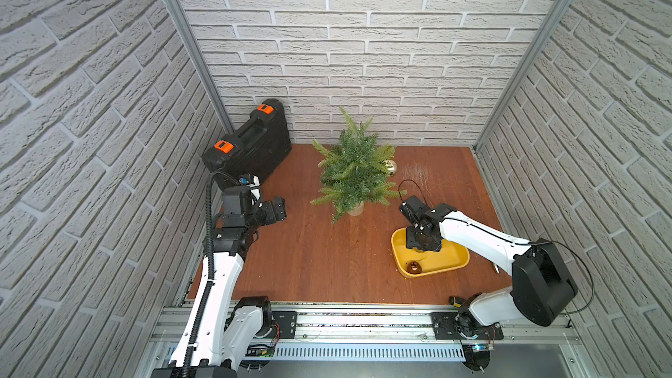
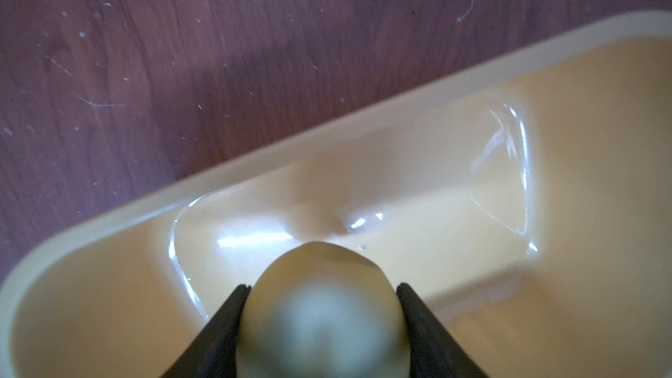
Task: Decorate the small christmas tree with ornaments
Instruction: Adjust an ornament in the container.
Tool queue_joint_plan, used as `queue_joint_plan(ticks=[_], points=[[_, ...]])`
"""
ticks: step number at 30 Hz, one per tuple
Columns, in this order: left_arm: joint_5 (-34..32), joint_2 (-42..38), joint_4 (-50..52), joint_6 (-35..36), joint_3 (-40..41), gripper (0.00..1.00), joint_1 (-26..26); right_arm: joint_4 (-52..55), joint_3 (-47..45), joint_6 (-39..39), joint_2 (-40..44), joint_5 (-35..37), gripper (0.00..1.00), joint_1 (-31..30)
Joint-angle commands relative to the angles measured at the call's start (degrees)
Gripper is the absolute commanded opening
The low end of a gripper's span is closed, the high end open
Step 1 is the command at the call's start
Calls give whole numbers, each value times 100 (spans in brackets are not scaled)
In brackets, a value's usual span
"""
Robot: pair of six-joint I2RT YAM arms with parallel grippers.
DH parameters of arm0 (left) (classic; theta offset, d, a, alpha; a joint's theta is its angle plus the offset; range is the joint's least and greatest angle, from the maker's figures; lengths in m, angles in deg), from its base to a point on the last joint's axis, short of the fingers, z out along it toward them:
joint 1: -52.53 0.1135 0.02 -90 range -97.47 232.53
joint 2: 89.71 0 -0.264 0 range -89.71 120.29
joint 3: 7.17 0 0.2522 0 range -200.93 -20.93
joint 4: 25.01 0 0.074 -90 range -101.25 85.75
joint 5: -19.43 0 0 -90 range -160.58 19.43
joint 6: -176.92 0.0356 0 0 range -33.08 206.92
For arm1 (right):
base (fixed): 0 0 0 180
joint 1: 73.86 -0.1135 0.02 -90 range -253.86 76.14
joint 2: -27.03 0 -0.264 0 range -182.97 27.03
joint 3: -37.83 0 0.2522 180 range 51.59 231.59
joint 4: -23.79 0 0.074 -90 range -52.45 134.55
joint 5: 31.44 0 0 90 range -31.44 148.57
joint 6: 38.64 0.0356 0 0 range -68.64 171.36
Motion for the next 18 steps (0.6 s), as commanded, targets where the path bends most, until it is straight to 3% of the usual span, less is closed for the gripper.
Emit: queue_joint_plan(ticks=[1,18], points=[[9,-44,-200,-29,70,98,42,-103,108,-80,-235,16,62,3],[-6,-95,-199,-33,89,98,42,234,138,-328,-552,960,70,345]])
